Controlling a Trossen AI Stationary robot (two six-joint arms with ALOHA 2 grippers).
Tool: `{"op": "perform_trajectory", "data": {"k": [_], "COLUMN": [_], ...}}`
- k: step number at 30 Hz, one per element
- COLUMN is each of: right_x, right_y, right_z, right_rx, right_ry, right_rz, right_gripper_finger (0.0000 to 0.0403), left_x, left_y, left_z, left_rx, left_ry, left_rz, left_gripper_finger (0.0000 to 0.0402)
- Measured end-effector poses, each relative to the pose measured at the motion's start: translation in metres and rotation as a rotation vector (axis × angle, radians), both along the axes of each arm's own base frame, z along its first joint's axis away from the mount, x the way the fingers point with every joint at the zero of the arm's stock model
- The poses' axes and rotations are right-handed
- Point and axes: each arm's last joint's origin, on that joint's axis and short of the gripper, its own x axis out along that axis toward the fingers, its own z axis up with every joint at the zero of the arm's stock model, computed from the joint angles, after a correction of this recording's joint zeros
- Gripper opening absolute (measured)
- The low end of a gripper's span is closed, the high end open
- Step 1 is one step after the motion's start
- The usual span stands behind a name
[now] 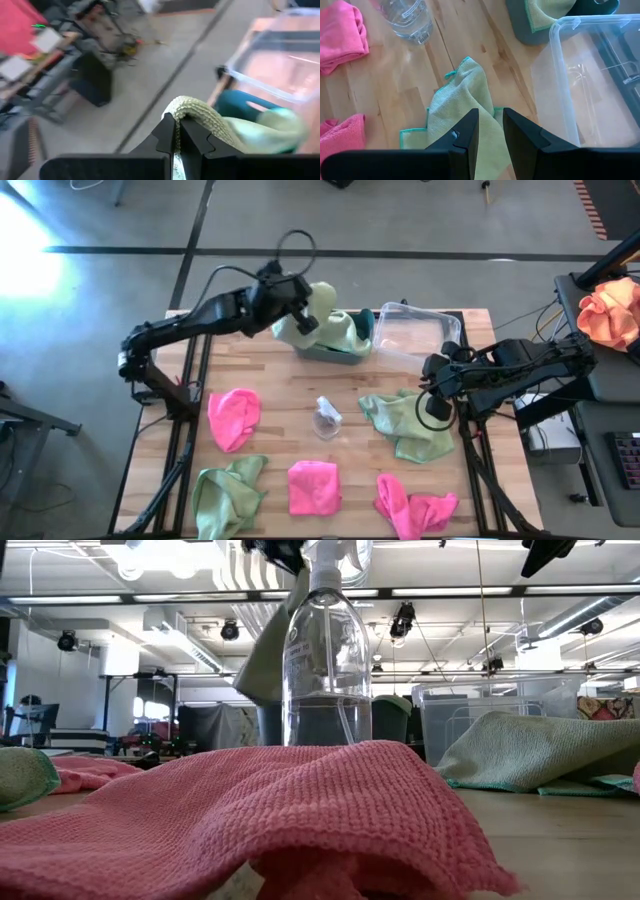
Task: Sort microfiber towel by color & place in baskets
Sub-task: Put the top left green microfiber cloth into the blue bin
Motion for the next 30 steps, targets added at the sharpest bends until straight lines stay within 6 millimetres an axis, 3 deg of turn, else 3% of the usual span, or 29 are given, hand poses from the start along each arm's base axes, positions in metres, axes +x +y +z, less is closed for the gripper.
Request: {"op": "perform_trajectory", "data": {"k": [7,12,17,30], "right_x": [0.0,0.0,0.0,0.0], "right_y": [0.0,0.0,0.0,0.0], "right_z": [0.0,0.0,0.0,0.0], "right_rx": [0.0,0.001,0.001,0.0], "right_ry": [0.0,0.0,0.0,0.0], "right_rz": [0.0,-0.001,-0.001,0.0], "right_gripper_finger": [0.0082,0.0082,0.0082,0.0082], "left_x": [0.039,0.048,0.044,0.033], "left_y": [0.008,0.007,0.008,0.013], "left_z": [-0.036,-0.045,-0.04,-0.006], "left_rx": [-0.035,-0.064,-0.075,-0.067], "left_ry": [0.044,0.048,0.025,-0.018], "left_rz": [-0.064,-0.107,-0.092,-0.054], "left_gripper_finger": [0.0,0.0011,0.0041,0.0101]}}
